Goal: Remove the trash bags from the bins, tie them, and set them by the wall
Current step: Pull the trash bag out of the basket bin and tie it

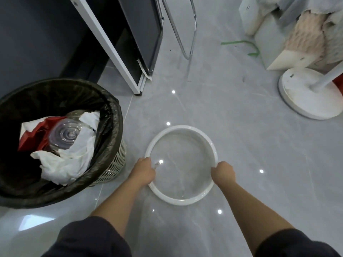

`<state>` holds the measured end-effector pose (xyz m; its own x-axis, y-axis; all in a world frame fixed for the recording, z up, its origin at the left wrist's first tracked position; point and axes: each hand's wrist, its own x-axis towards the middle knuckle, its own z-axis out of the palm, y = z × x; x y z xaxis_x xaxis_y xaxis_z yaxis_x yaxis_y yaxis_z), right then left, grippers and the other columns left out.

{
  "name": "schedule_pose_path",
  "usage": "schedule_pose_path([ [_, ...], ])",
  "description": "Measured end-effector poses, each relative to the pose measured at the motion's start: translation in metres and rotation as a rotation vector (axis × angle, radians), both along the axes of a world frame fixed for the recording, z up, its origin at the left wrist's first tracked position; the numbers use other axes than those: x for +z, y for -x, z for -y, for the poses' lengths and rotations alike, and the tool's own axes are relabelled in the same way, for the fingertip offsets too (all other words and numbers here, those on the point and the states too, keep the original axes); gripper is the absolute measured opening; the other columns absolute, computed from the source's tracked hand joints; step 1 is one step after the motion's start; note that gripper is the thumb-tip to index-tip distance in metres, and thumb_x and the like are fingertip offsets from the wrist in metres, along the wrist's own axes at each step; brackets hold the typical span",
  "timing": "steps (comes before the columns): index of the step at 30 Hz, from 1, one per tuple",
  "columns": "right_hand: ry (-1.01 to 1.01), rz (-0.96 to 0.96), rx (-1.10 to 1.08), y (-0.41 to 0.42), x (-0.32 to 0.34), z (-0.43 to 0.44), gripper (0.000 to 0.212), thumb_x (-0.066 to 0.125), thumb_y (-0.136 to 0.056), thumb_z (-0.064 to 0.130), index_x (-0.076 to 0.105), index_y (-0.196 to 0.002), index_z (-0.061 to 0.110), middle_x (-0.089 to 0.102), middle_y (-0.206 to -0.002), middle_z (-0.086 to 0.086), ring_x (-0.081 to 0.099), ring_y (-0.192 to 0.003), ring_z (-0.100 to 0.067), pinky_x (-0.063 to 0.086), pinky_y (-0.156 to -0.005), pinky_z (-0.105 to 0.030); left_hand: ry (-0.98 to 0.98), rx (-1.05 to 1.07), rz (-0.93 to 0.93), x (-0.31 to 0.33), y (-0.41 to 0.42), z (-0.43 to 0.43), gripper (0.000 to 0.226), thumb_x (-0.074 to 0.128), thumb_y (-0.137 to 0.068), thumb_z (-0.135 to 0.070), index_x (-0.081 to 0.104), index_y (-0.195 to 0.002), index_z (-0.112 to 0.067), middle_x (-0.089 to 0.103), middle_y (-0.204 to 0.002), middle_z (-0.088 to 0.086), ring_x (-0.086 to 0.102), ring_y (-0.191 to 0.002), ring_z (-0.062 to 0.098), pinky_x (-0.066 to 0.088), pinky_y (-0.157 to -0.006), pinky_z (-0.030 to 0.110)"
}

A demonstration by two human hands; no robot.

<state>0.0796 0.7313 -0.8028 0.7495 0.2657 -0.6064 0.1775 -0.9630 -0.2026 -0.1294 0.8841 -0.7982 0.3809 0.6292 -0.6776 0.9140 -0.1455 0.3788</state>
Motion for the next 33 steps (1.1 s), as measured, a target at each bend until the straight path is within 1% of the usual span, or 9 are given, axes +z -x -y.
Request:
schedule_pose_path([
  [4,-0.025,0.074,0.02,-0.007,-0.011,-0.01,0.027,0.05,-0.088,0.01,0.04,-0.063,0.013,0.054,-0.082,-0.008,0.052,-0.072,-0.025,0.04,-0.063,-0.03,-0.027,0.003,0.041,-0.008,-0.002,-0.004,0.043,0.043,-0.09,-0.009,0.044,-0.132,0.0,0.036,-0.142,0.014,0.04,-0.128,0.028,0.034,-0.102,0.03],
  [9,-0.1,0.049,0.0,-0.009,-0.012,-0.012,0.007,0.048,-0.083,0.005,0.055,-0.084,0.004,0.062,-0.092,-0.013,0.052,-0.072,-0.025,0.039,-0.061,-0.028,0.029,-0.024,0.068,-0.009,-0.005,-0.009,0.04,0.04,-0.092,-0.011,0.042,-0.131,-0.002,0.029,-0.146,0.009,0.042,-0.125,0.026,0.034,-0.096,0.028],
  [14,-0.17,0.01,0.094,0.001,0.02,-0.02,0.042,0.05,-0.09,0.013,0.049,-0.131,0.003,0.054,-0.129,-0.015,0.055,-0.112,-0.03,0.041,-0.086,-0.031,-0.022,-0.116,0.081,0.033,-0.009,-0.011,0.053,0.04,-0.095,-0.019,0.027,-0.146,-0.009,0.009,-0.16,0.004,0.026,-0.142,0.023,0.026,-0.112,0.032],
  [17,-0.283,-0.024,0.165,0.018,0.059,-0.037,0.045,0.051,-0.092,0.018,0.047,-0.136,0.008,0.054,-0.135,-0.01,0.053,-0.121,-0.025,0.038,-0.099,-0.029,-0.08,-0.18,0.193,0.085,-0.009,-0.015,0.044,0.036,-0.096,-0.015,0.04,-0.14,-0.01,0.035,-0.15,0.007,0.036,-0.136,0.024,0.03,-0.109,0.032],
  [20,-0.39,-0.118,0.214,0.038,0.099,-0.061,0.043,0.053,-0.092,0.02,0.051,-0.134,0.012,0.057,-0.133,-0.003,0.054,-0.12,-0.019,0.035,-0.094,-0.023,-0.117,-0.249,0.271,0.132,0.003,-0.018,0.02,0.039,-0.091,-0.01,0.057,-0.098,-0.006,0.061,-0.111,0.013,0.057,-0.11,0.028,0.045,-0.092,0.037],
  [22,-0.469,-0.195,0.212,0.051,0.123,-0.078,0.041,0.054,-0.09,0.022,0.055,-0.131,0.014,0.059,-0.131,0.001,0.055,-0.118,-0.019,0.04,-0.095,-0.024,-0.168,-0.264,0.343,0.159,0.015,-0.019,0.023,0.043,-0.09,-0.01,0.063,-0.099,-0.003,0.066,-0.106,0.012,0.06,-0.103,0.026,0.046,-0.09,0.033],
  [25,-0.591,-0.346,0.15,0.069,0.151,-0.103,0.036,0.056,-0.088,0.02,0.059,-0.124,0.014,0.063,-0.119,-0.001,0.061,-0.109,-0.022,0.049,-0.098,-0.041,-0.177,-0.174,0.457,0.192,0.037,-0.02,0.028,0.048,-0.09,-0.011,0.069,-0.106,-0.018,0.069,-0.094,-0.008,0.065,-0.092,0.011,0.051,-0.086,0.027],
  [29,-0.662,-0.644,0.009,0.108,0.168,-0.136,0.027,0.055,-0.092,0.019,0.058,-0.118,0.011,0.062,-0.119,-0.009,0.062,-0.108,-0.024,0.053,-0.092,-0.04,-0.399,-0.053,0.492,0.212,0.089,-0.041,0.021,0.054,-0.088,-0.012,0.068,-0.091,-0.028,0.067,-0.079,-0.015,0.063,-0.073,0.002,0.05,-0.073,0.025],
  [33,-0.629,-0.849,-0.158,0.138,0.167,-0.153,0.029,0.049,-0.096,0.026,0.053,-0.121,0.012,0.061,-0.118,-0.01,0.062,-0.103,-0.026,0.055,-0.075,-0.037,-0.744,0.102,0.43,0.211,0.152,-0.073,0.017,0.053,-0.088,-0.013,0.068,-0.094,-0.018,0.064,-0.093,-0.01,0.058,-0.092,0.012,0.043,-0.086,0.031],
])
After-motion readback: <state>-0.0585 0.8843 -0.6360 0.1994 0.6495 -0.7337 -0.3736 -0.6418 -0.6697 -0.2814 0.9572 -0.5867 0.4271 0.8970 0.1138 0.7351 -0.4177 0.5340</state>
